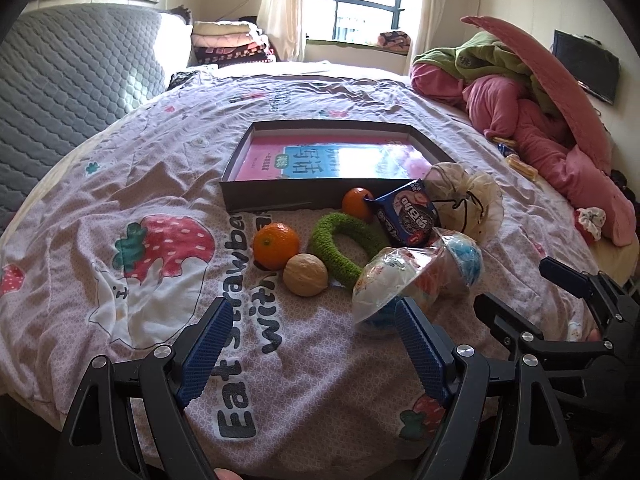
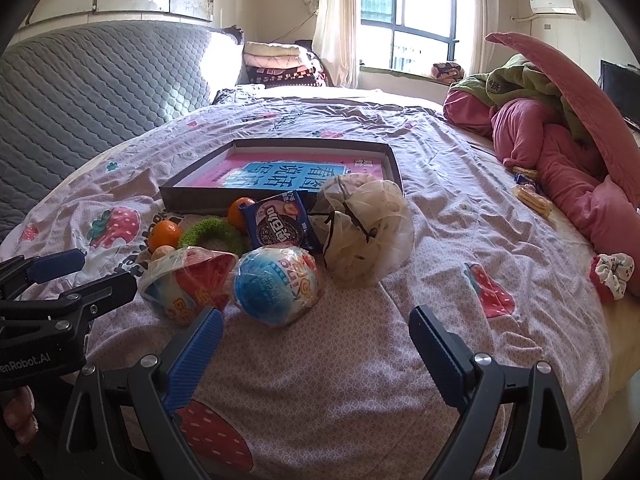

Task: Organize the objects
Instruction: 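Reach the right tool to the blue-and-white wrapped ball and grasp it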

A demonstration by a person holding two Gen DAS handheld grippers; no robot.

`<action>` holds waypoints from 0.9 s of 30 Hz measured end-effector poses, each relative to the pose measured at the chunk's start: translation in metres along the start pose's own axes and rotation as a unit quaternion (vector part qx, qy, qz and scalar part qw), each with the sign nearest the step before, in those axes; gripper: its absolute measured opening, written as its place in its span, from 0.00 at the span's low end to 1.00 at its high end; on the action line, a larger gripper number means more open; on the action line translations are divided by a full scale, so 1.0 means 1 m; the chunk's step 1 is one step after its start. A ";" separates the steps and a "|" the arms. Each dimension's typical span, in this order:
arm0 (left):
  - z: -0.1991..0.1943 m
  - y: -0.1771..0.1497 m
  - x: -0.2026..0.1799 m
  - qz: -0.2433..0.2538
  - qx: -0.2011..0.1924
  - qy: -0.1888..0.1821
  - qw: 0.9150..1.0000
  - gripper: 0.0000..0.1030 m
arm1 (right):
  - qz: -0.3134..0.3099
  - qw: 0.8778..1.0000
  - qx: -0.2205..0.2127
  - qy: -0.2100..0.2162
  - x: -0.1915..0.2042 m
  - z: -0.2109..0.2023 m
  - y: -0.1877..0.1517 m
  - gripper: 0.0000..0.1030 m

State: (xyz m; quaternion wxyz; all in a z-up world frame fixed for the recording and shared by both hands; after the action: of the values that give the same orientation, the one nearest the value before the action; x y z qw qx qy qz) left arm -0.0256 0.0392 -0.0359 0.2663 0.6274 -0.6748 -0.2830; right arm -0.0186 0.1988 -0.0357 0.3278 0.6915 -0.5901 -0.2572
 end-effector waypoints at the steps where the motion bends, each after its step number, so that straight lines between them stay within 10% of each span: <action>1: 0.000 0.000 -0.001 0.000 0.001 -0.003 1.000 0.82 | 0.000 1.000 0.001 -0.001 -0.001 0.001 0.000 0.91; 27: 0.031 0.006 -0.042 0.026 0.048 -0.043 0.998 0.82 | -0.074 0.997 0.024 -0.013 0.006 0.039 -0.005 0.91</action>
State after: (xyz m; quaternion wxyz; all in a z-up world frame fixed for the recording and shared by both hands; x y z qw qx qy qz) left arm -0.0491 0.0826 -0.0530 0.2139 0.6088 -0.7146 -0.2699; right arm -0.0429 0.1880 -0.0648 0.2832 0.7376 -0.5477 -0.2751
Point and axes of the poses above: each gripper's, at about its wrist camera, not at the fingertips, and z roughly the way its jaws point, x to its left, y to its top, the point moved 5 cm from there along z, roughly the way its jaws point, and after that the axes turned 5 degrees about y, right-handed, at the moved point
